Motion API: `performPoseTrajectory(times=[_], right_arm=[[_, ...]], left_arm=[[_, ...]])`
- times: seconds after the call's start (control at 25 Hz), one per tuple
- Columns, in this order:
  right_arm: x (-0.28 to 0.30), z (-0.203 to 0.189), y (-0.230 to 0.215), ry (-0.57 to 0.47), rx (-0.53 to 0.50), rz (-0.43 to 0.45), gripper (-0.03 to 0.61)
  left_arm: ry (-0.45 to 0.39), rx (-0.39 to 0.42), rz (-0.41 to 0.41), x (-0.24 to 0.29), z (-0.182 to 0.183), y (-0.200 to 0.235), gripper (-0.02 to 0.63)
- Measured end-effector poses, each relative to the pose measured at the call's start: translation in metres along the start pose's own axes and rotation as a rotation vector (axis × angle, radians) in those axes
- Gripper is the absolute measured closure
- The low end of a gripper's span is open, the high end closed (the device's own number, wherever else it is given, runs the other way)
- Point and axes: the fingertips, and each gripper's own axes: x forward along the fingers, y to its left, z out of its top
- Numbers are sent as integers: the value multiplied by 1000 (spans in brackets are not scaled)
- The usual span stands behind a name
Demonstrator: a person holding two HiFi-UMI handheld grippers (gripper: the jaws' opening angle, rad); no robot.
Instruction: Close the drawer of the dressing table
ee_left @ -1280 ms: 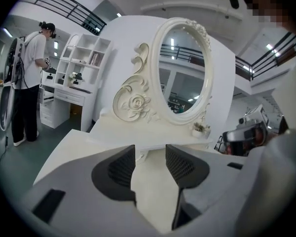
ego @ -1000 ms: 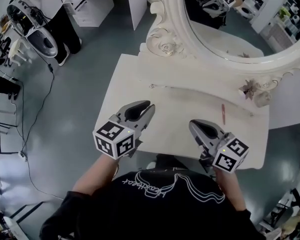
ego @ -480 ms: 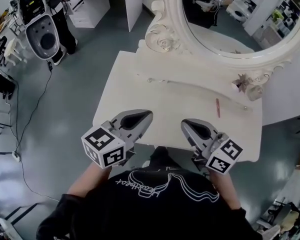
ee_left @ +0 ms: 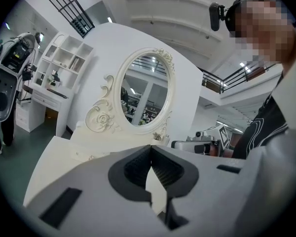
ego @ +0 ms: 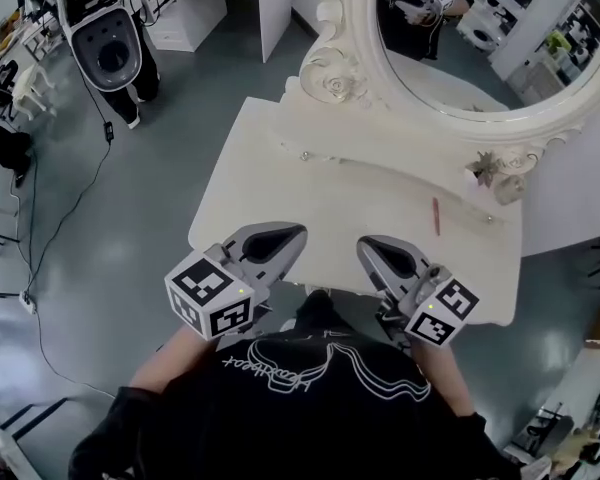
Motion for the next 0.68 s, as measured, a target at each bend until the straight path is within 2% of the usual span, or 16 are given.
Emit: performPoseTrajectory(times=[0.4,0.68], right_arm=[[5,-3,-1,21,4,21,575],[2,-3,-20,30,21,12,575]], left_arm=[[6,-12,22,1,-1,7,611],[30,2,57,14,-6,16,611]])
